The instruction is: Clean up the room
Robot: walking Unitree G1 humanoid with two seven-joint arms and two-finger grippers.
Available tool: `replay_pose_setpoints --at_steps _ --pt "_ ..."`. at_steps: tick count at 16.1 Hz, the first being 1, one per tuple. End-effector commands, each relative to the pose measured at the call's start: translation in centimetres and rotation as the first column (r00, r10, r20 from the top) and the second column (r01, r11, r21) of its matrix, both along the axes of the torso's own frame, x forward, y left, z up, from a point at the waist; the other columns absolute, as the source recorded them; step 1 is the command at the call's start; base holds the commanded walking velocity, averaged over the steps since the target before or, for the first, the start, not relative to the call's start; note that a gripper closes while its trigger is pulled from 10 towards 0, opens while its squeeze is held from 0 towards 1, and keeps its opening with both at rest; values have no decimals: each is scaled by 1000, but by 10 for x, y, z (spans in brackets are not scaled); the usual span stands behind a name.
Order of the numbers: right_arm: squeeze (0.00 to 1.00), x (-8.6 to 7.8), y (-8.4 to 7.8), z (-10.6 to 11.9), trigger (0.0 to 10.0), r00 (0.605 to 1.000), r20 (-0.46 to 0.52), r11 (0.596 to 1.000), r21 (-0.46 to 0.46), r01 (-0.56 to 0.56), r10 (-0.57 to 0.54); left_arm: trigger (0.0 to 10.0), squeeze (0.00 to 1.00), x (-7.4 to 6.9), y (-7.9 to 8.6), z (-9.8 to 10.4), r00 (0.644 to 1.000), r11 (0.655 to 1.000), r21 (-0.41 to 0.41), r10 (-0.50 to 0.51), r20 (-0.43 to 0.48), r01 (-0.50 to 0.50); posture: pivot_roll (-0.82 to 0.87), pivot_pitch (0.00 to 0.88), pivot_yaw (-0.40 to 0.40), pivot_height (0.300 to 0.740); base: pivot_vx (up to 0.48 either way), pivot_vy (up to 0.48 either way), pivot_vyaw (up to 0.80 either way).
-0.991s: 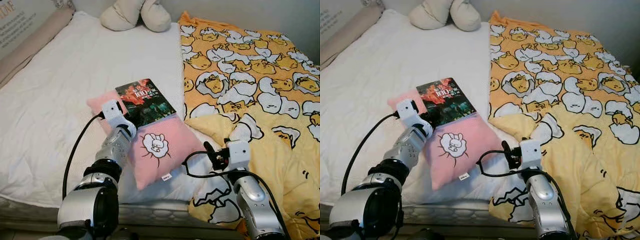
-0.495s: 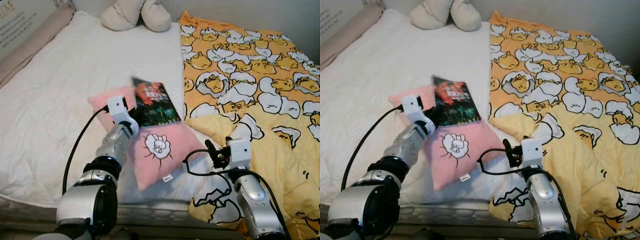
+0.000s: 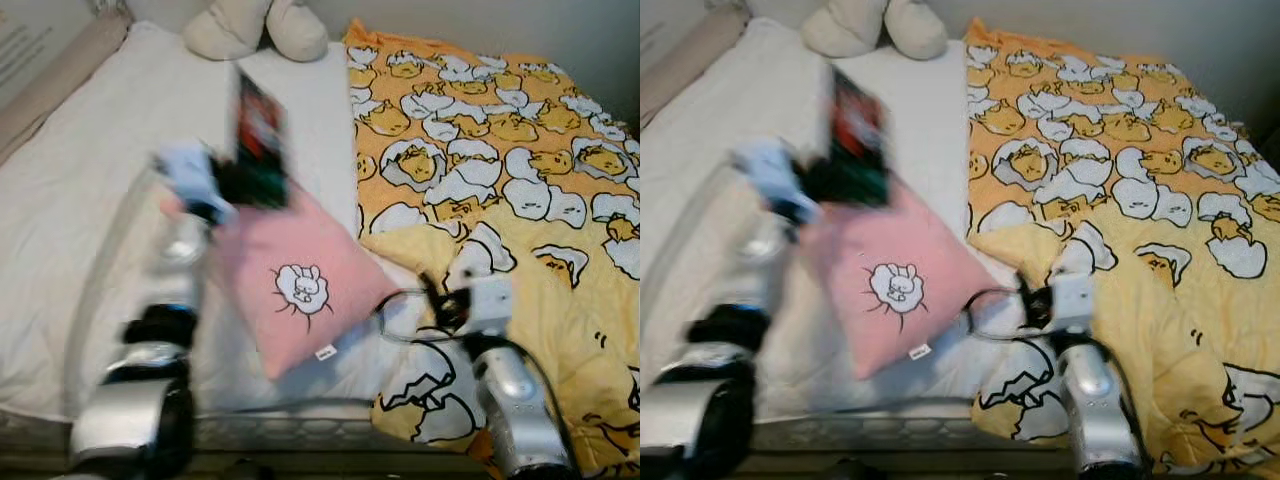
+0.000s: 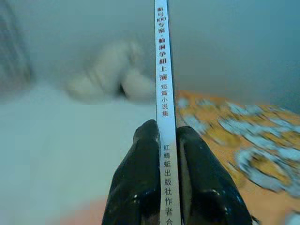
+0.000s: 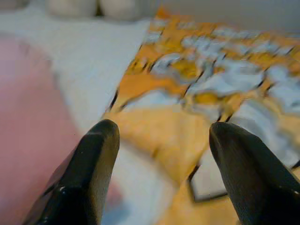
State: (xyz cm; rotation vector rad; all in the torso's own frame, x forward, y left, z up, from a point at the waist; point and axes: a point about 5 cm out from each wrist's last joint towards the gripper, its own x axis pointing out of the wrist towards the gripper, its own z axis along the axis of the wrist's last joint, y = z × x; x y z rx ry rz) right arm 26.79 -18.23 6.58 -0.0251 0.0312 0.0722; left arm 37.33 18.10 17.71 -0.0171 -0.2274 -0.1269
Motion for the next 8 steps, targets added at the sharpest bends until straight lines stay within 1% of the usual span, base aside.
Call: replay_pose_setpoints --at_steps 1,2,3,4,6,7,8 --pt "0 8 1 19 10000 996 84 1000 14 4 -5 10000 0 -5 -15 8 996 995 80 -56 62 51 -23 0 -16 740 0 0 0" --pt "0 11 3 23 10000 996 94 1000 19 -5 3 10000 0 -9 -18 9 993 993 89 -81 84 73 -21 0 -16 740 0 0 0" --pt "0 13 4 24 10000 995 97 1000 20 -6 4 10000 0 -10 -20 8 993 993 83 -86 85 79 -15 0 -17 740 0 266 0" --pt "0 16 6 25 10000 995 99 1000 19 -7 5 10000 0 -11 -20 5 994 994 75 -82 77 76 -12 0 -19 740 0 480 0" --pt "0 19 8 25 10000 995 96 1000 17 -10 8 10000 0 -12 -16 -4 998 997 77 -34 47 30 -8 0 -24 740 0 480 0" --pt "0 20 8 24 10000 996 91 1000 18 -10 9 10000 0 -13 -16 -11 999 996 87 -26 18 24 -5 0 -27 740 0 480 0" --pt "0 21 9 22 10000 997 76 1000 27 -10 8 10000 0 -16 -17 -21 1000 997 80 -15 -21 16 -10 0 -24 740 0 480 0"
